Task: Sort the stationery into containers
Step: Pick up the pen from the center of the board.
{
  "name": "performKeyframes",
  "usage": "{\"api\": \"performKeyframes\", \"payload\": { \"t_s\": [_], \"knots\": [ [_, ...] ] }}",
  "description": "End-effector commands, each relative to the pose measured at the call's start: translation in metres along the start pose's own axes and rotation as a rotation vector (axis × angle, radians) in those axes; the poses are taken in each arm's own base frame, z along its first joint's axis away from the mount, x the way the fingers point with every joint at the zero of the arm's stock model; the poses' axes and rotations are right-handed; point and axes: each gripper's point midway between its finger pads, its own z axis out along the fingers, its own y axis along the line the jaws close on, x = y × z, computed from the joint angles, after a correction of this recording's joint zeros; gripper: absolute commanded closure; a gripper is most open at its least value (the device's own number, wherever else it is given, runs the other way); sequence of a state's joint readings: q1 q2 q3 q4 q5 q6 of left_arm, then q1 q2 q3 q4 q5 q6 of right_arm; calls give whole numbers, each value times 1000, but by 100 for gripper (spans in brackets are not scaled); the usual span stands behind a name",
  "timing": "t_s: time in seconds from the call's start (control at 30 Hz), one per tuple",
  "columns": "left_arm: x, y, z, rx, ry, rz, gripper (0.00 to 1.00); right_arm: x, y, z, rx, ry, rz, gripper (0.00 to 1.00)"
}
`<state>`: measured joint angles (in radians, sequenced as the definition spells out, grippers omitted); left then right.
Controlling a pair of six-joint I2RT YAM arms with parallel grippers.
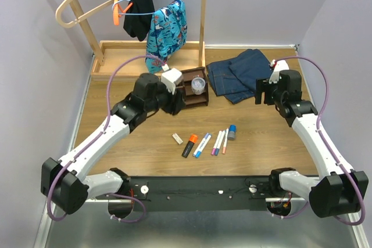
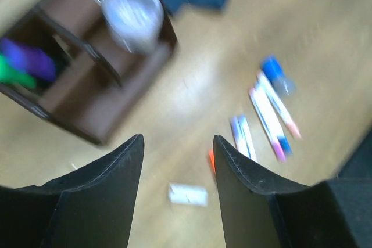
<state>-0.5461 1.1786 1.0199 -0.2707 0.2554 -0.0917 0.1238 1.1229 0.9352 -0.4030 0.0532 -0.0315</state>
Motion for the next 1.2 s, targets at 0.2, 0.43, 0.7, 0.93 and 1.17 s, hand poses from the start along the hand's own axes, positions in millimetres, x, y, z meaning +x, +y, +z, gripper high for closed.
{"api": "performKeyframes", "payload": {
  "t_s": [0.2,0.43,0.7,0.93,1.17],
  "knots": [
    [140,-52,-5,182,437,38,44,14,7,-12,-32,32,113,15],
    [182,-74,2,370,568,359,44,16,14,-18,-70,22,134,15],
    [179,-71,41,221,688,164,44,25,16,-20,-75,30,174,15],
    [182,-57,58,70,726,91,40,28,21,-22,-94,29,194,15],
    [189,-50,64,-26,756,61,39,31,20,-24,-90,23,204,14]
  ]
}}
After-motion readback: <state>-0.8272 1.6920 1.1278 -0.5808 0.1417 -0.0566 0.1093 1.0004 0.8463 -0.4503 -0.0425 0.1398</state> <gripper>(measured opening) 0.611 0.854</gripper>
